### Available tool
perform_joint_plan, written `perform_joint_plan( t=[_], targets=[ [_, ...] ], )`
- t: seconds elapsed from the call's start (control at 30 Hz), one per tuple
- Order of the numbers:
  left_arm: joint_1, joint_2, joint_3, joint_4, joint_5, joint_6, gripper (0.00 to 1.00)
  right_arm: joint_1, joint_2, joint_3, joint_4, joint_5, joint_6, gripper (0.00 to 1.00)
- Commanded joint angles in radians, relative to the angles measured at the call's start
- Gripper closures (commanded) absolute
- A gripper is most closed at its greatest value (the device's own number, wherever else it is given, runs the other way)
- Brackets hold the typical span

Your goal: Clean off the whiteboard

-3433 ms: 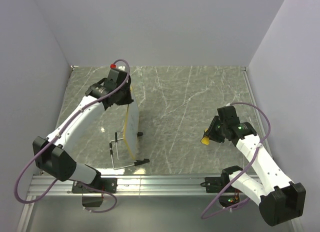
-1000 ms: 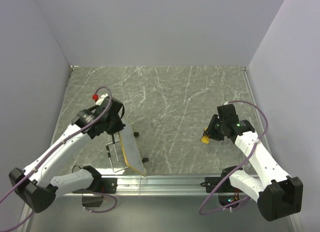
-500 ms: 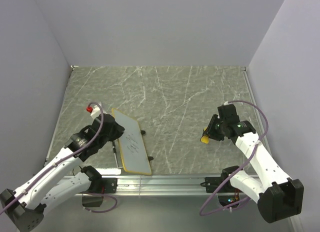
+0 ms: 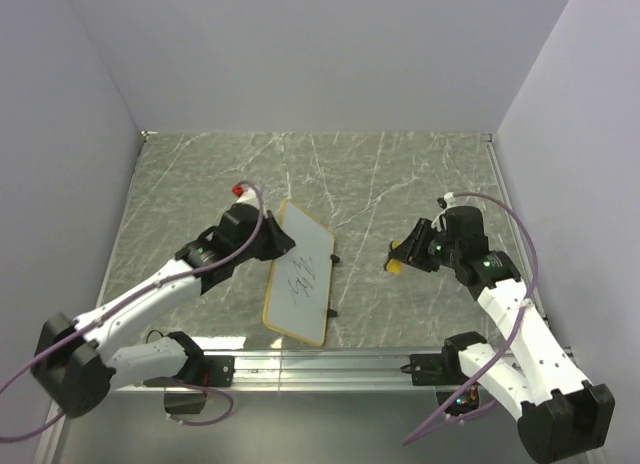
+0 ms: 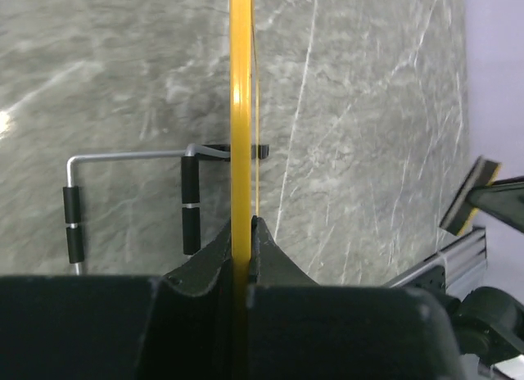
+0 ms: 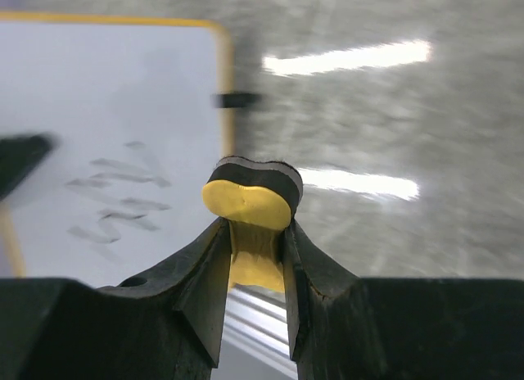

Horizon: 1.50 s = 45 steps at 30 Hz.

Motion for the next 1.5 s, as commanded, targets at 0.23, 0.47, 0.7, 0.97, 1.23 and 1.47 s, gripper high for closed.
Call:
perform_joint_plan(
  t=[0.23, 0.47, 0.7, 0.97, 1.23, 1.47],
  targets=[
    [-0.013, 0.295, 0.154, 0.015, 0.012, 0.158, 1.00, 0.229, 0.158, 0.096, 0.318, -0.111, 0.095, 1.00],
    [-0.013, 0.346, 0.208, -0.034, 0.027, 0.180, 1.00, 0.404, 0.348, 0.133, 0.514, -0.092, 0.238, 1.00],
    [-0.013, 0.367, 0.222, -0.049, 0.040, 0.186, 1.00, 0.532, 0.500, 0.248, 0.625, -0.104, 0.306, 1.00],
    [-0.013, 0.361, 0.238, -0.075, 0.060, 0.204, 1.00, 0.571, 0.631, 0.270, 0.694, -0.087, 0.368, 1.00],
    [-0.013, 0.355, 0.258, -0.115, 0.081, 0.235, 1.00, 0.569, 0.646, 0.127, 0.708, -0.031, 0.365, 1.00],
    [-0.013, 0.351, 0.289, -0.155, 0.081, 0.254, 1.00, 0.567, 0.680, 0.013, 0.759, -0.014, 0.385, 1.00]
  ],
)
